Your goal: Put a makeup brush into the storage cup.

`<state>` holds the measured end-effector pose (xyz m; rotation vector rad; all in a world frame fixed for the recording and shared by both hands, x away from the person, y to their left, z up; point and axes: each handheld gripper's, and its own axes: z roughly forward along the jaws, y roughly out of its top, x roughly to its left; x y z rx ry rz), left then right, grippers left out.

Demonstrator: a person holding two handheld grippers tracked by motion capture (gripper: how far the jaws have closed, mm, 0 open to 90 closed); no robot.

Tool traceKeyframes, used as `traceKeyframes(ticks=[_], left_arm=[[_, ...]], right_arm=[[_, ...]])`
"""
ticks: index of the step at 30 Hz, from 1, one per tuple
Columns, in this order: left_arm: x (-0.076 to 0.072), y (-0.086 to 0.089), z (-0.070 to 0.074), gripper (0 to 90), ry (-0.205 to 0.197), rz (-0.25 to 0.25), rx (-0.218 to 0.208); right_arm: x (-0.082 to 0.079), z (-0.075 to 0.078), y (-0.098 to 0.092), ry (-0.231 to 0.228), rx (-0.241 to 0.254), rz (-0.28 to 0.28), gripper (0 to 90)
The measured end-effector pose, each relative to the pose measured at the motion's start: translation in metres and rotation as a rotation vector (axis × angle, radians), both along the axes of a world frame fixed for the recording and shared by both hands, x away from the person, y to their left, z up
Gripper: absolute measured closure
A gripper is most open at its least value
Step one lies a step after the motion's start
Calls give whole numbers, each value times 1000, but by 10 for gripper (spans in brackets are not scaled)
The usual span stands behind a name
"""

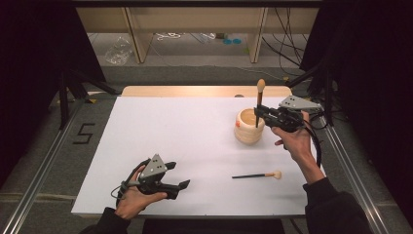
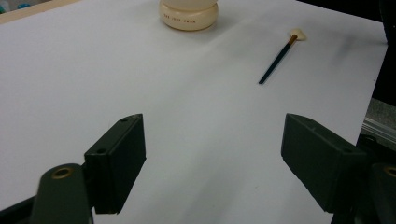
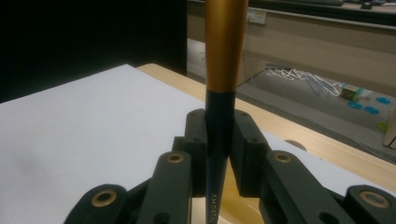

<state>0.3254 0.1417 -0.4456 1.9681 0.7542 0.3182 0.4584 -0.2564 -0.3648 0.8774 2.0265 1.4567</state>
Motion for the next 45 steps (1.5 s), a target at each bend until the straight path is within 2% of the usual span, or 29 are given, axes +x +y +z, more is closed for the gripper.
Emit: traceKeyframes(ticks=[15, 16, 26, 30, 37, 39, 45], left_arm=[[1, 1, -1, 217, 2, -5, -4], [1, 1, -1, 217, 2, -5, -4], [-1, -1, -1, 218, 3, -6, -3], [-1, 0, -1, 218, 6, -11, -11], [-1, 0, -1, 217, 5, -10, -11], [-1, 0, -1, 217, 7, -11, -11], [-1, 1, 0, 218, 3, -6, 0]], right_arm=[[25, 0, 4, -8, 13, -25, 785], [26, 0, 4, 2, 3, -24, 785], [38, -15, 1, 28, 6, -52, 784], [40, -23, 2, 39, -11, -65, 784], [44, -36, 5, 57, -8, -67, 784], [44, -36, 6, 64, -24, -66, 784], [45, -42, 9, 73, -22, -62, 784]])
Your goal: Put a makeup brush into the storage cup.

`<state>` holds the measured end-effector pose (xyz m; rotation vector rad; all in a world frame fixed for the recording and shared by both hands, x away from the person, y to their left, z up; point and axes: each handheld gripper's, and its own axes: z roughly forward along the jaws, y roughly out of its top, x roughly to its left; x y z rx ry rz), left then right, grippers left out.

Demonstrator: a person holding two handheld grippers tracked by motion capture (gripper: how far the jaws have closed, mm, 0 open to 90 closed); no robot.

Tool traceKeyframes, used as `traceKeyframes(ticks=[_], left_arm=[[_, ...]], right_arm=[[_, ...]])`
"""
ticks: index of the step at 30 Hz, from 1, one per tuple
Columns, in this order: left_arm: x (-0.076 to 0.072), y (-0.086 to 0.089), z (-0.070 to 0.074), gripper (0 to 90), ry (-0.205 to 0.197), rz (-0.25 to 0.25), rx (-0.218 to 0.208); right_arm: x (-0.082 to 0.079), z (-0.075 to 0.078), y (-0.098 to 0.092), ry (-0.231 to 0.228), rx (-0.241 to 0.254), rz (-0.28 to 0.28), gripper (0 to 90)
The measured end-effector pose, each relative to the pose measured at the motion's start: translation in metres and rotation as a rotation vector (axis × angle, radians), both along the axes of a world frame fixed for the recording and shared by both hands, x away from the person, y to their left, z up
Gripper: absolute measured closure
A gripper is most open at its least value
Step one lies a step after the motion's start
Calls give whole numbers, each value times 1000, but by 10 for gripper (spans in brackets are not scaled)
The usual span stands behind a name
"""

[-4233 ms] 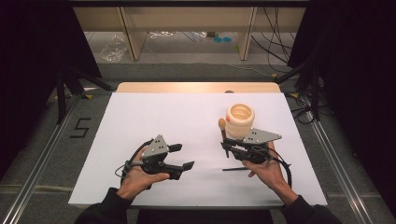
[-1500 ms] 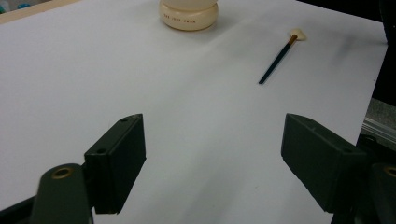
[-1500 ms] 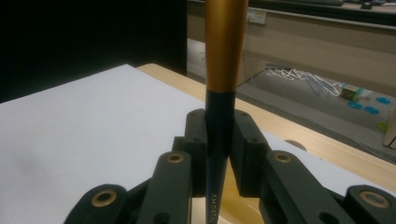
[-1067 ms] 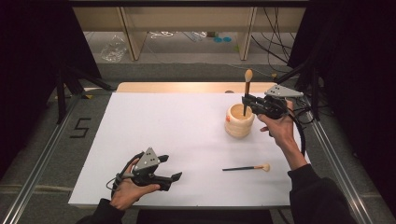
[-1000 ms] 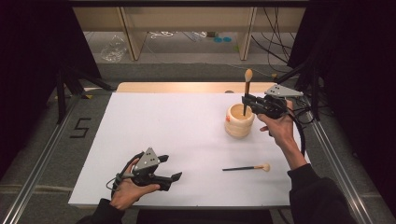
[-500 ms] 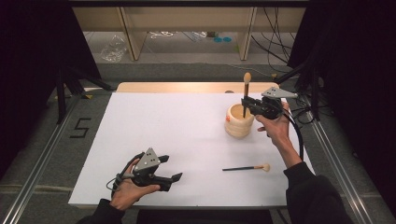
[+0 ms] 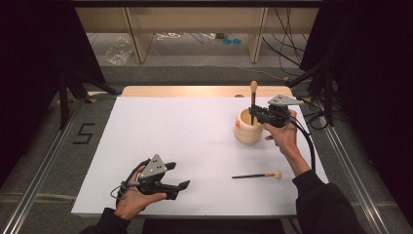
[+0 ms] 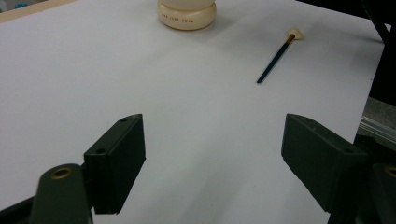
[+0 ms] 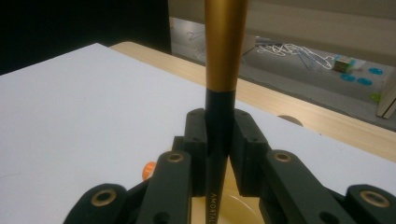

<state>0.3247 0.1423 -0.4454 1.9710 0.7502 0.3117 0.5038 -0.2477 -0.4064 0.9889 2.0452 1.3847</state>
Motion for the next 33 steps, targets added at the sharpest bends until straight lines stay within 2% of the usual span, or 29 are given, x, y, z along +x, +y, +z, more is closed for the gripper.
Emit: traceKeyframes(ticks=[9, 12, 15, 16, 17, 20, 22, 25, 26, 30, 33], left_arm=[[0, 0, 0, 217, 0, -1, -1], [0, 0, 0, 217, -1, -1, 1], [0, 0, 0, 218, -1, -1, 1], [0, 0, 0, 218, 0, 0, 1], [0, -1, -1, 218, -1, -6, -5], [0, -1, -1, 218, 0, -1, -13], [0, 0, 0, 218, -2, -3, 6], [0, 0, 0, 218, 1, 1, 3], [0, 0, 0, 218, 0, 0, 3], [0, 1, 0, 217, -1, -1, 3], [0, 1, 0, 217, 0, 0, 3]], right_arm=[[1, -9, -1, 20, 1, -9, 784], [0, -9, 0, 33, -14, -16, 784], [1, -11, 0, 26, -11, -15, 783], [0, -11, 0, 46, -4, -10, 784], [1, -12, -1, 30, -11, -12, 784], [1, -13, -2, 35, -21, -21, 784], [0, -14, -2, 42, -21, -15, 783], [1, -15, -2, 35, -14, -21, 783], [0, -14, -1, 54, -8, -12, 783], [1, -15, -1, 34, -15, -16, 783], [0, -15, 0, 40, -18, -19, 783]])
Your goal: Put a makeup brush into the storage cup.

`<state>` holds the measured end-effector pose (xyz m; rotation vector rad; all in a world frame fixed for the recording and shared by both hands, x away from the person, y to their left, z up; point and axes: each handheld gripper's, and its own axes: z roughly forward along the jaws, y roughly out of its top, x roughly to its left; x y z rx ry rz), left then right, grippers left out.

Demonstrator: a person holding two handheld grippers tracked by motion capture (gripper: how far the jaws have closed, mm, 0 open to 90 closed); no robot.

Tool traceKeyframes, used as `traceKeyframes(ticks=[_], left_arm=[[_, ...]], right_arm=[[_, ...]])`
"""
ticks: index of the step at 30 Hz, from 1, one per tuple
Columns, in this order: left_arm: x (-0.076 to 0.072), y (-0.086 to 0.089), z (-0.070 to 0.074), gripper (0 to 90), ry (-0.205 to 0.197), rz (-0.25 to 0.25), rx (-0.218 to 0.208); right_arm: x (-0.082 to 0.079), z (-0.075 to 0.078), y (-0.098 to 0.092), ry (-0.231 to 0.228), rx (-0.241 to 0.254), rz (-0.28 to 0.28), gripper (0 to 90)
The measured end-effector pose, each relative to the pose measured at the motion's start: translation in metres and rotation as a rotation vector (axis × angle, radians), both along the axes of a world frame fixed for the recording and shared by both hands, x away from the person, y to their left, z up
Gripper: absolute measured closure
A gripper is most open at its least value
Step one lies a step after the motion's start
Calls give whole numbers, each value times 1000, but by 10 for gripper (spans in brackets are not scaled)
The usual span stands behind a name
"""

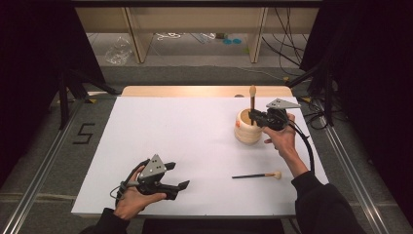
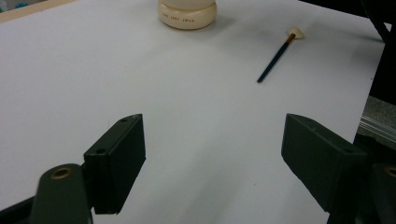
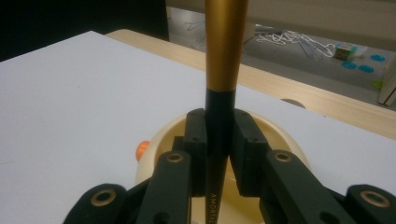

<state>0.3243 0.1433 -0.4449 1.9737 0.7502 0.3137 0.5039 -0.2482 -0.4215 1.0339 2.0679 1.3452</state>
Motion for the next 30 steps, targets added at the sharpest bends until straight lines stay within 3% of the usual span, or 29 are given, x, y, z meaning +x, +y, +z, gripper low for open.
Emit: traceKeyframes(ticks=[15, 23, 30], left_arm=[[0, 1, 0, 218, 2, -4, -9], [-1, 1, 1, 218, 0, -2, 0], [0, 2, 1, 218, 1, 2, -4]], right_arm=[[1, -4, 1, 24, -8, 20, 750], [-5, 5, -2, 14, -15, -7, 602], [-15, 17, -7, -7, -35, 2, 493]])
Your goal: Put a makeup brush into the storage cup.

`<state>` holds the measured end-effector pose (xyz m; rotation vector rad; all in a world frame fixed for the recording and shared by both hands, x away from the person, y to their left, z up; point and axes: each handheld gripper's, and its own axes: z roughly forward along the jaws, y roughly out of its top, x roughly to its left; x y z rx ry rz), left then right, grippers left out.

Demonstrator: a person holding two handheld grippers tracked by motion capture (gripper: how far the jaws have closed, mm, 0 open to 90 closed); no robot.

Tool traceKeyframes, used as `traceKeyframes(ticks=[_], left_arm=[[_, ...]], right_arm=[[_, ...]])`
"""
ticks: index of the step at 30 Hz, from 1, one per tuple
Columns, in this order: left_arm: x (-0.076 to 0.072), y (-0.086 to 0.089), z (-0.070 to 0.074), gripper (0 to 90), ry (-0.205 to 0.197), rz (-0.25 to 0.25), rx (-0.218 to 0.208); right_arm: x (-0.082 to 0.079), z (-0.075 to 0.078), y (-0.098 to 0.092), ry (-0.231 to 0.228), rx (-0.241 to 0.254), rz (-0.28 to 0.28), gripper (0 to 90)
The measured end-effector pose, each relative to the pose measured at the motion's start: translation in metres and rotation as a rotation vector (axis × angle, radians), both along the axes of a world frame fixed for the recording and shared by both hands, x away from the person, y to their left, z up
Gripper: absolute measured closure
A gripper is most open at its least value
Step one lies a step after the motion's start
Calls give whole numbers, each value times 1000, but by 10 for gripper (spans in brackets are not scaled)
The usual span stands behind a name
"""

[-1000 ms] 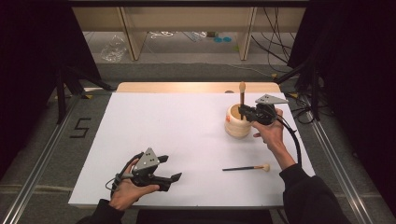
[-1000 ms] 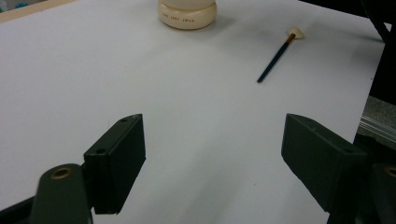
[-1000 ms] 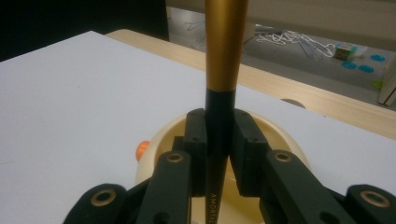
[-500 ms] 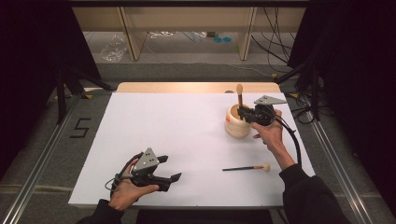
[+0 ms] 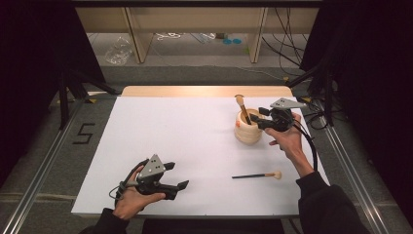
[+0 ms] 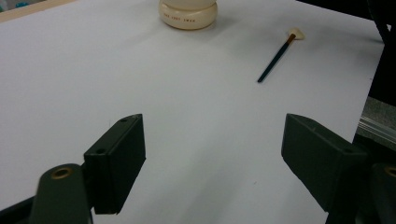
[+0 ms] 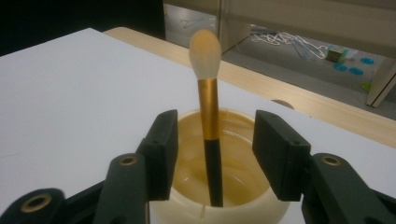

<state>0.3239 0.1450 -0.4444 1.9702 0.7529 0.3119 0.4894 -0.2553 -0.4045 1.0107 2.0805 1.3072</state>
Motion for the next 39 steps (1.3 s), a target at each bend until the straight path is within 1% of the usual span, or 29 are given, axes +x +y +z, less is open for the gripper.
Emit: traceKeyframes(ticks=[2, 3, 4, 5, 9, 11, 12, 13, 14, 17, 18, 19, 20, 22, 24, 25, 27, 28, 29, 30, 31, 32, 33, 34, 35, 37, 39], left_arm=[[0, 0, 0, 217, 3, -1, -3], [0, 0, 0, 217, 3, 1, -1], [0, 0, 0, 217, 3, 1, -1], [0, 0, 0, 217, 4, 2, -2], [0, 1, 0, 218, 2, 2, 2], [0, 1, 0, 217, 2, 2, 1], [1, 1, -1, 217, 5, -4, -2], [1, 1, -1, 217, 5, 2, -3], [1, 1, -1, 216, 7, 6, 8], [1, 2, -1, 217, 3, 6, 10], [1, 2, -1, 217, 3, 6, 10], [2, 2, -1, 217, 3, 7, 10], [2, 2, -1, 217, 3, 7, 10], [2, 2, -1, 217, 3, 7, 11], [2, 2, -1, 217, 2, 8, 9], [2, 3, -1, 217, 2, 8, 7], [2, 3, -1, 217, 3, 3, 3], [2, 3, -1, 216, 3, 3, 3], [2, 3, -1, 217, 1, 4, 1], [2, 3, -1, 216, 1, 4, 1], [2, 3, -1, 216, 0, 4, 1], [2, 3, -1, 217, 0, 4, 1], [3, 3, -1, 216, 2, 4, 1], [3, 3, -1, 217, 2, 4, 1], [3, 3, -1, 217, 2, 4, -1], [3, 3, -1, 216, 5, 6, -3], [3, 3, -1, 217, 4, 6, -1]], right_arm=[[-2, 1, -1, -1, -4, 1, 482], [-5, 5, -2, -5, -2, 10, 444], [-5, 5, -2, -5, -2, 10, 444], [-7, 7, -3, 3, -9, 13, 425], [-18, 12, -3, 14, -23, 49, 382], [-22, 14, -4, 40, -45, 72, 378], [-24, 14, -4, 49, -48, 83, 382], [-25, 14, -5, 54, -51, 89, 380], [-26, 14, -5, 55, -46, 97, 378], [-33, 16, -6, 66, -71, 111, 373], [-33, 16, -6, 66, -71, 111, 373], [-39, 15, -7, 69, -75, 120, 373], [-39, 15, -7, 69, -75, 120, 373], [-46, 14, -8, 69, -93, 134, 374], [-51, 13, -10, 76, -92, 143, 374], [-53, 12, -10, 71, -99, 143, 374], [-58, 10, -10, 84, -108, 153, 375], [-58, 10, -10, 84, -108, 153, 375], [-64, 8, -10, 102, -120, 159, 376], [-65, 7, -9, 100, -129, 168, 376], [-68, 6, -9, 115, -135, 174, 377], [-68, 6, -9, 115, -135, 174, 377], [-72, 4, -7, 121, -149, 191, 381], [-72, 4, -7, 121, -149, 191, 381], [-74, 3, -6, 130, -155, 199, 381], [-80, -1, -4, 138, -178, 208, 381], [-81, -2, -4, 144, -183, 216, 380]])
